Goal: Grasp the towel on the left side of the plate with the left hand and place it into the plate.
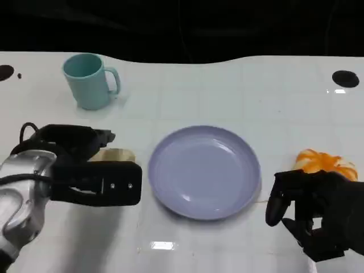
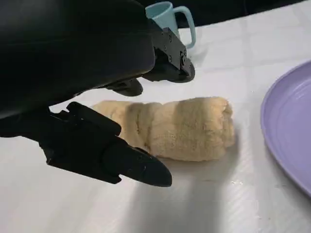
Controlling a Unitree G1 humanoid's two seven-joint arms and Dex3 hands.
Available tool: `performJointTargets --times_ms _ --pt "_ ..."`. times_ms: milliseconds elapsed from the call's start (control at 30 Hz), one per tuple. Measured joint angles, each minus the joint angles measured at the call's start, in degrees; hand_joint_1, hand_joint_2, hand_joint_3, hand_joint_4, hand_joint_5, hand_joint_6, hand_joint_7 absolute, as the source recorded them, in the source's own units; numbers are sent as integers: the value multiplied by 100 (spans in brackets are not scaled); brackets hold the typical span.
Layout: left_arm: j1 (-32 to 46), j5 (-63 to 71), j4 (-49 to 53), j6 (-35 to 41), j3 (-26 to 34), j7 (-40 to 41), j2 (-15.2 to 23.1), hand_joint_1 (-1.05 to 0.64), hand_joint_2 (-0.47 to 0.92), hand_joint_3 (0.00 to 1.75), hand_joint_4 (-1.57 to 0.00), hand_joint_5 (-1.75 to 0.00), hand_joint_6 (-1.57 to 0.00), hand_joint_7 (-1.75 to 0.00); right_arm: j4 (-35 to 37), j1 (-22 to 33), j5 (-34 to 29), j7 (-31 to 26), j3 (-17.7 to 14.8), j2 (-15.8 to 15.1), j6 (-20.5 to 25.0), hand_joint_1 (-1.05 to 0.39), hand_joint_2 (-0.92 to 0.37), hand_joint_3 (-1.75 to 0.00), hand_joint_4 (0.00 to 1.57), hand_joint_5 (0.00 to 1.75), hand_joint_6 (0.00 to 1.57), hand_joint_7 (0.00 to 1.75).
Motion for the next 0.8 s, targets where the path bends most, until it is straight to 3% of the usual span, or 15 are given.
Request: performJointTargets --times_ms 300,400,500,533,567,600,667,700,800 --pt "-746 307 1806 -590 -335 314 -443 -56 92 3 -44 -17 -47 -3 -54 0 -16 -12 23 2 50 -1 -54 -110 74 175 72 142" --pt "-971 378 2390 -797 -434 459 -573 -55 92 11 -54 -19 -58 -6 -90 0 -28 -16 33 2 125 -2 -54 -110 74 175 72 142" --pt "-1086 381 2894 -1039 -494 625 -668 -41 92 20 -74 -29 -77 -13 -125 -1 -37 -19 41 2 161 -2 -53 -110 74 175 72 142" --pt "-1084 380 3024 -1127 -495 778 -693 -37 92 23 -79 -36 -84 -14 -141 -2 -44 -19 43 3 170 -2 -53 -110 74 175 72 142" --pt "-1084 380 3120 -1220 -493 985 -712 -34 92 21 -83 -61 -92 -15 -156 -5 -52 -19 45 2 188 -2 -53 -110 74 175 72 142" --pt "-1077 381 3181 -1324 -488 1209 -716 -31 92 18 -82 -103 -100 -15 -175 -7 -56 -19 46 3 214 -2 -53 -111 74 175 72 142" --pt "-1026 374 3287 -1575 -457 1802 -719 -28 92 12 -84 -150 -108 -17 -200 -10 -61 -19 49 2 254 -2 -53 -111 74 175 72 141" --pt "-998 369 3343 -1702 -438 2088 -721 -29 92 11 -85 -163 -110 -17 -212 -10 -63 -19 49 2 261 -2 -53 -110 74 175 72 141" --pt "-919 360 3403 -1920 -396 2586 -735 -28 92 10 -82 -172 -112 -18 -236 -10 -62 -19 47 2 263 -1 -54 -111 74 175 72 141"
